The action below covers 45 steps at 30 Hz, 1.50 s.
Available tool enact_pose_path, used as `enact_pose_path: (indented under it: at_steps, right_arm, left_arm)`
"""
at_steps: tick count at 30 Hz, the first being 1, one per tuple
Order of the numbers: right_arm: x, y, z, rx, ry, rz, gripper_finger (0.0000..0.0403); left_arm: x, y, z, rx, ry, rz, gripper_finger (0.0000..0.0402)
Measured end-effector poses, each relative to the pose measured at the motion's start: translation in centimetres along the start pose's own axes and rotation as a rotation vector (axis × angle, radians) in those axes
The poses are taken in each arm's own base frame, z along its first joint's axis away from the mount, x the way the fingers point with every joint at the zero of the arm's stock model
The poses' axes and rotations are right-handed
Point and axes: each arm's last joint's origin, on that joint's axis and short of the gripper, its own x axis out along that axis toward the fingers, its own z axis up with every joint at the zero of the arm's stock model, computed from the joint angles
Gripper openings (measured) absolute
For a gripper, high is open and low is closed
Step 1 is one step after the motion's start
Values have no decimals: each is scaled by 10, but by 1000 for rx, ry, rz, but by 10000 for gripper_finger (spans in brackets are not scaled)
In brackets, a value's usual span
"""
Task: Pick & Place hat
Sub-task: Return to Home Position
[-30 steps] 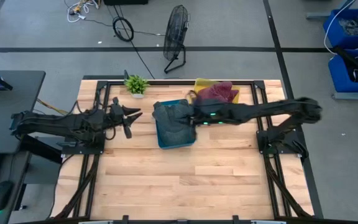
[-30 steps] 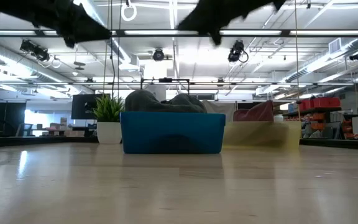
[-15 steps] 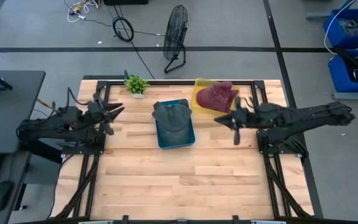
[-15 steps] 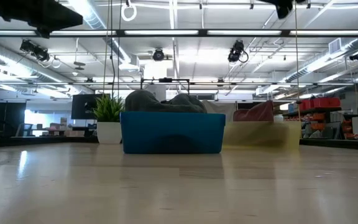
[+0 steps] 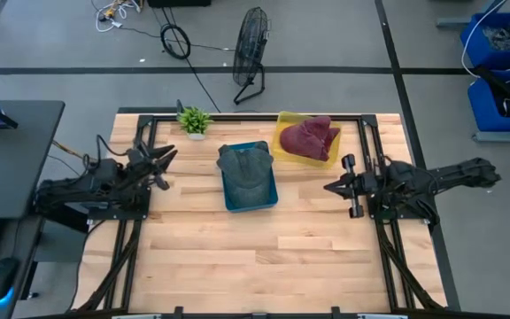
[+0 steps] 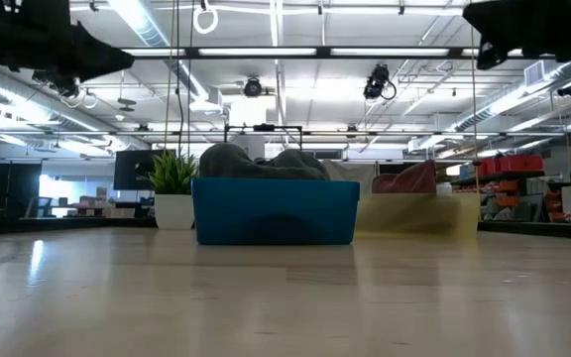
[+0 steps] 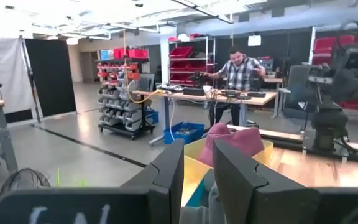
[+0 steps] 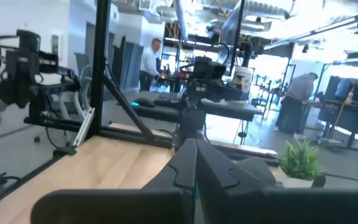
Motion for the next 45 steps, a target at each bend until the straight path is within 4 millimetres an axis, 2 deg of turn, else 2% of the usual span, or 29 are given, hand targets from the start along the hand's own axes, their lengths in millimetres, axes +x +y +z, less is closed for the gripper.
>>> enact_pose_path:
  at_steps: [10,12,17,24,31,38,41,45]
  right_arm:
    - [-20,5,-30,-63,-53,-11,11]
    - [-22,5,-32,-75,-39,-9,11]
    - [-24,5,-33,-70,-27,-1,11]
    - [-25,7,-42,53,75,11,11]
    - [-25,7,-46,83,113,14,11]
    - [-27,10,-58,151,244,27,11]
    - [-27,10,-58,210,244,23,11]
    - [-27,10,-58,374,247,4,11]
  left_arm:
    - [6,-9,-43,-29,-9,-71,87]
    - [6,-9,-45,-45,14,-73,87]
    - [6,-10,-45,-47,12,-108,87]
    - [5,-10,-51,-9,72,-119,87]
    - [6,-11,-53,52,90,-122,87]
    - [6,-11,-53,57,85,-122,87]
    - [6,-10,-52,52,76,-121,87]
    - [6,-10,-52,50,71,-118,87]
